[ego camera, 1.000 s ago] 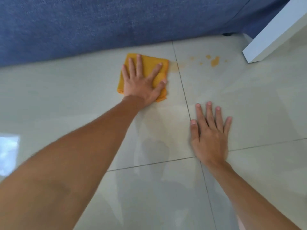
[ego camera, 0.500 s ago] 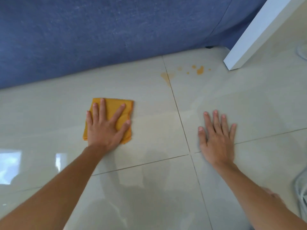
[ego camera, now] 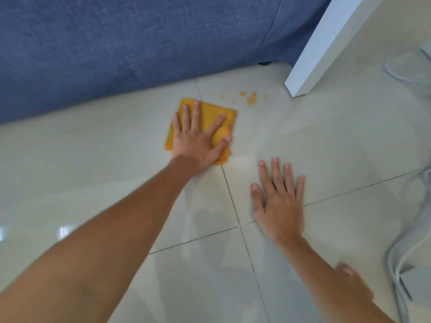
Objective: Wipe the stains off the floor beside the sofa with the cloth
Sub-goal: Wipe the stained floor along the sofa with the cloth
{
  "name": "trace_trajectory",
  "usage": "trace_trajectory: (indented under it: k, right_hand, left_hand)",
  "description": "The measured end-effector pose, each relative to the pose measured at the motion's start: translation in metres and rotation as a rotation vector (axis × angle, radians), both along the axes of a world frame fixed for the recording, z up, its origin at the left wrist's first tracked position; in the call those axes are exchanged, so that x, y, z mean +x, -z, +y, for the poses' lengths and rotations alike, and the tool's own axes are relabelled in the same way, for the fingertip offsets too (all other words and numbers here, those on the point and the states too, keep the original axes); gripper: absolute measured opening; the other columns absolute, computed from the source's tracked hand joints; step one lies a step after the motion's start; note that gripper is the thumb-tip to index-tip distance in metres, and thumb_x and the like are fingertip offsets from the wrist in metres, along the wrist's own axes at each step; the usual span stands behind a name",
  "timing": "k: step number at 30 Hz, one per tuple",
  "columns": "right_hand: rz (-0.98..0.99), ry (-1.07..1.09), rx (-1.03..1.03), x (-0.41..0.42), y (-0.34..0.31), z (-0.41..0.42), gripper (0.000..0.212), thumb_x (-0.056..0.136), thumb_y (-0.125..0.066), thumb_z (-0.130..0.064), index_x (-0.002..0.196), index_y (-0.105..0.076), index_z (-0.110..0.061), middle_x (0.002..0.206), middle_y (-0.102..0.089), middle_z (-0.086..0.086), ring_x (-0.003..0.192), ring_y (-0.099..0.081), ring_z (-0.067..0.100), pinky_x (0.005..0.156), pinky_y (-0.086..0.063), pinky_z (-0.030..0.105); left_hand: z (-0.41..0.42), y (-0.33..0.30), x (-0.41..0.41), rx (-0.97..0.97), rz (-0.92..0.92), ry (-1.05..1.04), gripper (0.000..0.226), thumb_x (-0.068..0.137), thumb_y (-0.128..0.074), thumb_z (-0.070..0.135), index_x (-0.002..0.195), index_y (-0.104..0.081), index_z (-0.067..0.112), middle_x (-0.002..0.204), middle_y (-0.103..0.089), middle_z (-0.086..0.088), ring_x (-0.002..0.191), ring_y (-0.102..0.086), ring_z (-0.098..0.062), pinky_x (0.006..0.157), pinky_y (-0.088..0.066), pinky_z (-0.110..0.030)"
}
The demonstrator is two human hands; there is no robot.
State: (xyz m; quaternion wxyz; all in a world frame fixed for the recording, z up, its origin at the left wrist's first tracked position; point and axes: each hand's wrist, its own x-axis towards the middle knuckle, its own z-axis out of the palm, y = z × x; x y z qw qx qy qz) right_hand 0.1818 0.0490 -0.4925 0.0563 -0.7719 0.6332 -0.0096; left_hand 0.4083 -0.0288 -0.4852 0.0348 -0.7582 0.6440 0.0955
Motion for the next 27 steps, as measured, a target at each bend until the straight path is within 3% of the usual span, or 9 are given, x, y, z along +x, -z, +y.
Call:
trace_trajectory:
  k: [2,6,11,16,19,23,27]
  right_hand:
    - [-0.069,0.015,0.008,0.000,-0.006,-0.001,0.058,0.097,-0.024,-0.048,0.152,-0.029,-0.031,0.162,-0.022,0.000,0.151,-0.016,0.024,0.121,-0.007,0.053]
    - [-0.166,0.098,-0.080,-0.008,-0.018,-0.016,0.055,0.094,-0.029,-0.041,0.142,-0.049,-0.024,0.151,-0.045,0.007,0.143,-0.037,0.027,0.115,-0.027,0.050]
    - [-0.005,0.120,0.071,-0.032,-0.010,-0.031,0.064,0.094,-0.012,-0.053,0.155,-0.015,-0.033,0.165,-0.010,0.000,0.152,-0.005,0.024,0.122,-0.003,0.051]
    - [0.001,0.128,0.010,-0.030,-0.004,-0.030,0.062,0.096,-0.015,-0.051,0.155,-0.015,-0.032,0.165,-0.011,0.001,0.152,-0.004,0.024,0.122,-0.004,0.051]
    - [-0.011,0.126,-0.031,-0.031,-0.001,-0.030,0.061,0.096,-0.019,-0.049,0.154,-0.022,-0.030,0.164,-0.016,0.003,0.152,-0.010,0.026,0.121,-0.009,0.053]
    - [-0.020,0.113,-0.058,-0.031,0.002,-0.030,0.059,0.097,-0.023,-0.047,0.153,-0.025,-0.030,0.163,-0.018,0.003,0.152,-0.012,0.026,0.121,-0.011,0.052]
    - [-0.082,0.099,-0.078,-0.033,0.004,-0.031,0.059,0.096,-0.027,-0.046,0.153,-0.028,-0.030,0.162,-0.020,0.003,0.151,-0.013,0.024,0.122,-0.010,0.051]
  left_hand:
    - [0.039,-0.003,-0.023,-0.006,0.010,0.116,0.066,0.087,-0.009,0.077,0.149,0.000,0.057,0.166,0.008,-0.012,0.152,0.008,-0.040,0.120,0.001,-0.059]
    - [0.120,-0.006,-0.012,-0.045,0.028,0.272,0.065,0.088,-0.020,0.076,0.150,-0.011,0.057,0.167,0.002,-0.009,0.153,0.001,-0.037,0.121,-0.007,-0.057]
    - [0.143,-0.003,0.061,-0.044,-0.022,0.067,0.065,0.086,-0.017,0.078,0.148,-0.010,0.060,0.167,-0.002,-0.006,0.153,-0.004,-0.034,0.122,-0.008,-0.054]
    - [0.068,0.001,0.099,-0.024,-0.035,-0.203,0.064,0.085,-0.012,0.080,0.147,-0.003,0.062,0.167,0.002,-0.006,0.153,0.002,-0.034,0.122,-0.002,-0.055]
    - [-0.005,0.002,0.092,-0.050,-0.031,-0.257,0.069,0.083,-0.007,0.081,0.148,-0.005,0.059,0.167,0.002,-0.009,0.152,0.002,-0.038,0.121,0.001,-0.057]
    - [-0.097,0.001,0.040,-0.042,-0.048,-0.182,0.073,0.081,-0.001,0.080,0.150,-0.003,0.056,0.165,-0.009,-0.013,0.151,-0.006,-0.040,0.120,0.003,-0.059]
    - [-0.125,0.001,-0.030,-0.015,-0.016,0.061,0.070,0.083,-0.004,0.079,0.150,0.000,0.057,0.167,0.006,-0.010,0.152,0.006,-0.039,0.120,0.007,-0.059]
